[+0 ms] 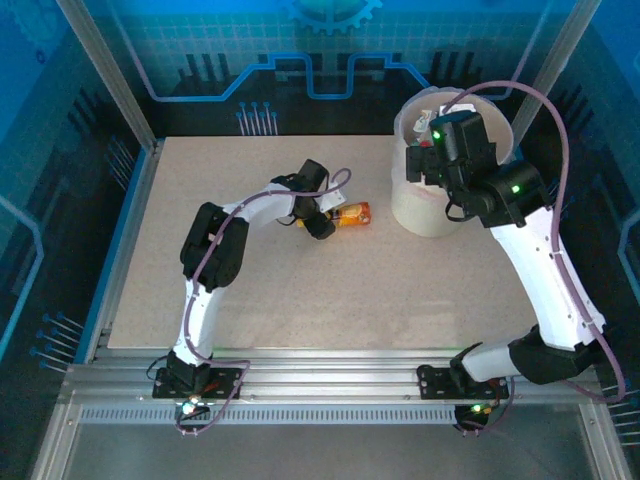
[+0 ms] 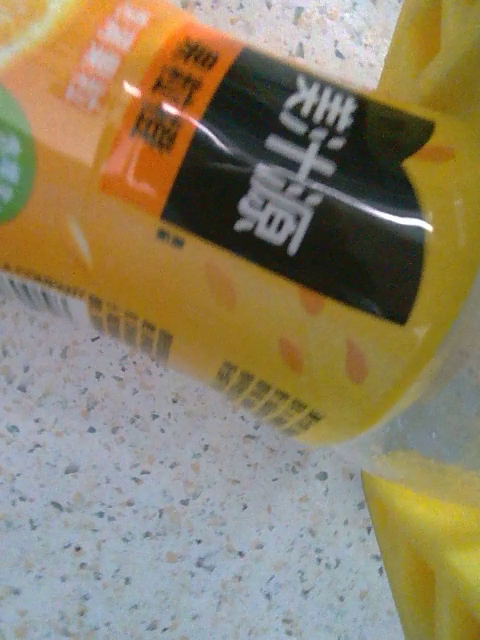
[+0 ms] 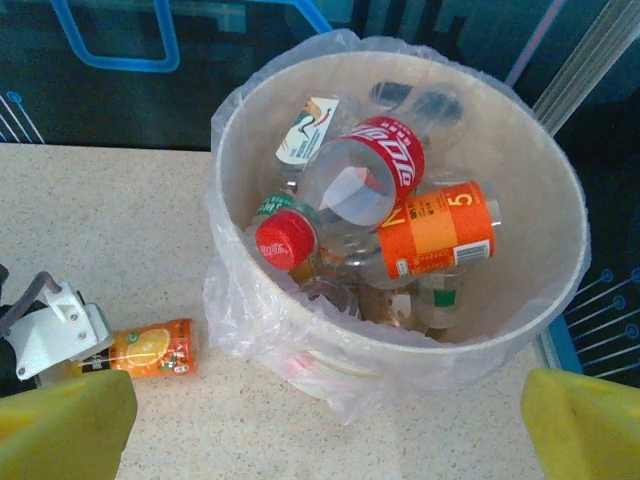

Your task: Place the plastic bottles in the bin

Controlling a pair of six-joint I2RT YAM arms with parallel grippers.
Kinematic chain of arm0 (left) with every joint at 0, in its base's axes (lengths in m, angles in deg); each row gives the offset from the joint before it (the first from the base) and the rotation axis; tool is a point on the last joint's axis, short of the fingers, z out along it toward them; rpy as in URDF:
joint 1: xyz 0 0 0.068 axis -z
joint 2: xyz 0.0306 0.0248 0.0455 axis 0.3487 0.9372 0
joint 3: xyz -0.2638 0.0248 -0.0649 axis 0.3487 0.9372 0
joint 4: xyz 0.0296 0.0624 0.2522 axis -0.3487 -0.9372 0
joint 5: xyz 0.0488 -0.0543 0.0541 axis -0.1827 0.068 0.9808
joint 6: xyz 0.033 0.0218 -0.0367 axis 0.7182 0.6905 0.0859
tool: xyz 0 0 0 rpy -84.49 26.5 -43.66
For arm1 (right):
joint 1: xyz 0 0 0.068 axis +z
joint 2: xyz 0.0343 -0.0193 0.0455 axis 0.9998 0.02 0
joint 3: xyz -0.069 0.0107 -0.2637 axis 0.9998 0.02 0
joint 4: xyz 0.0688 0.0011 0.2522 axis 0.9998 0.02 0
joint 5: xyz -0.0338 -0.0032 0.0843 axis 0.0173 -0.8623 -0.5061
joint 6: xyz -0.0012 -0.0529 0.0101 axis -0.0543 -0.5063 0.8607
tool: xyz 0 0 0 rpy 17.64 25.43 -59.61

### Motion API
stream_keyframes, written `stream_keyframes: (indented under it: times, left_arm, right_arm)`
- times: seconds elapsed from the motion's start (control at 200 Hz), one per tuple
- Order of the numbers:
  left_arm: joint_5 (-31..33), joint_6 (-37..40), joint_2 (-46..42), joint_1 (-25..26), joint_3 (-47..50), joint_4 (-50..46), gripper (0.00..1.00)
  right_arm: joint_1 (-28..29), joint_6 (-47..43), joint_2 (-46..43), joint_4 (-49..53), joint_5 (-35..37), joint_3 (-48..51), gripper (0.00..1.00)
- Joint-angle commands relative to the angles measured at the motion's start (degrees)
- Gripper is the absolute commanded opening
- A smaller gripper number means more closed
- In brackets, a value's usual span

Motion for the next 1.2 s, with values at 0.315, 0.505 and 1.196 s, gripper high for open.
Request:
stream_keyframes:
  times: [0.315,0.505,1.196]
  left_arm:
    - [1.62,-5.06,-8.22,-0.09,6.92,2.67,0.49]
    - [5.69,-13.05,-18.59,-1.17,13.21,7.61,0.48]
    - [-17.62,-46.42,-42.18,-1.76,19.25,19.53,0.49]
  right_arm:
    - [-0.58,5.09,-4.00,-5.71,-3.15,6.92,1.00]
    - [-1.04,6.12,-6.74,-9.08,-6.84,9.70,1.00]
    - [-4.23,11.13,-6.83,-28.81,-39.97,17.11,1.00]
